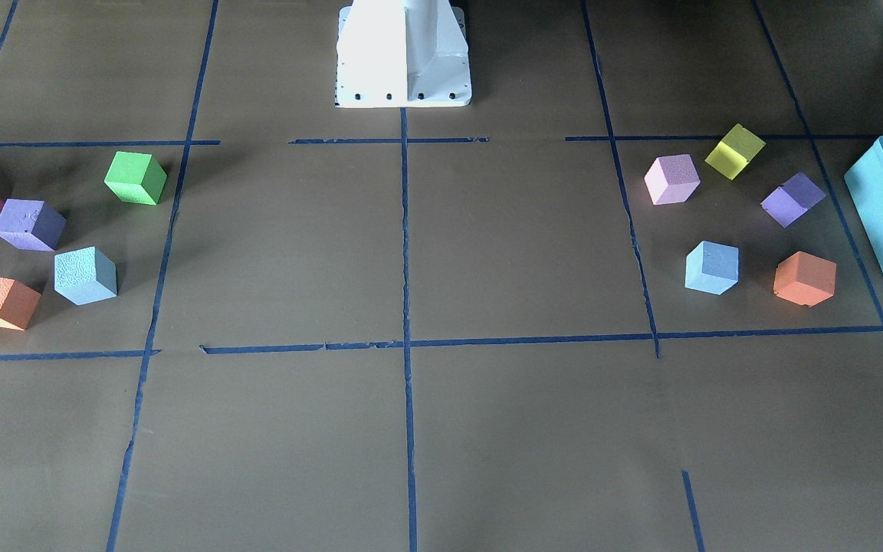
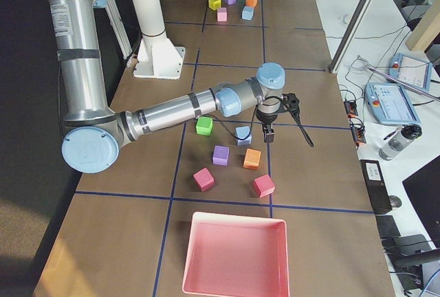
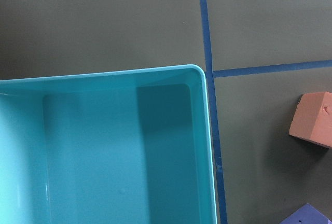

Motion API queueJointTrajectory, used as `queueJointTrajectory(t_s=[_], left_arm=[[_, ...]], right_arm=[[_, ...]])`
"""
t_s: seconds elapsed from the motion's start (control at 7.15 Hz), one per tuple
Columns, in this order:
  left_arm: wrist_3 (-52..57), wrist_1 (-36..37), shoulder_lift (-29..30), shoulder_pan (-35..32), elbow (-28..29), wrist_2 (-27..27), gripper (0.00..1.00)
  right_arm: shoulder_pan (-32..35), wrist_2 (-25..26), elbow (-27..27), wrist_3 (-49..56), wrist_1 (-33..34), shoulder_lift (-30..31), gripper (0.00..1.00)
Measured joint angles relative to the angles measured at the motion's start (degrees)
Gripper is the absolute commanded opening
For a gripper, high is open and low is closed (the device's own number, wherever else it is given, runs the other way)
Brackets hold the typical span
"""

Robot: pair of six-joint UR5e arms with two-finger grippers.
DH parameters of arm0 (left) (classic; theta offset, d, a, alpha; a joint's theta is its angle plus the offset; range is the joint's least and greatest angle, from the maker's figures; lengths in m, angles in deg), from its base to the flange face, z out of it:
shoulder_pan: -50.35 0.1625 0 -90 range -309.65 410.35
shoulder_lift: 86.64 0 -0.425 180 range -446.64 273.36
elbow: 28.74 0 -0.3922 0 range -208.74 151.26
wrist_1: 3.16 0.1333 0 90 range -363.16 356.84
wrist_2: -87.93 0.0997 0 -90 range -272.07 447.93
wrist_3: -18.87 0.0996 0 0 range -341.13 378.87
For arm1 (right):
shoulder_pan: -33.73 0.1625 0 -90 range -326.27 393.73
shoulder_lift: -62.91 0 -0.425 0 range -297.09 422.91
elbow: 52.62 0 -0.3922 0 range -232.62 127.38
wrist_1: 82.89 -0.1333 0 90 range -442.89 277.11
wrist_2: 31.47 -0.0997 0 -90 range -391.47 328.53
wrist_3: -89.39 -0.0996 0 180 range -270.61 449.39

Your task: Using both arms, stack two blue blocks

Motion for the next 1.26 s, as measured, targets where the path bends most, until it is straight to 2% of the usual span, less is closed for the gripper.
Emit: queueJointTrajectory(t_s=[0.14,0.42,0.84,1.26], left_arm=[[0.0,0.0,0.0,0.0,0.0,0.0,1.0],[0.0,0.0,0.0,0.0,0.0,0.1,1.0],[0.0,0.0,0.0,0.0,-0.1,0.1,1.0],[0.1,0.0,0.0,0.0,0.0,0.0,1.0]], right_arm=[[-3.5,2.0,0.4,-6.0,-4.2,0.3,1.0],[-9.3,5.8,1.2,-10.7,-7.5,1.5,1.0],[-14.0,7.3,2.5,-11.0,-8.0,1.8,1.0],[-15.9,7.7,4.2,-10.6,-8.0,1.6,1.0]])
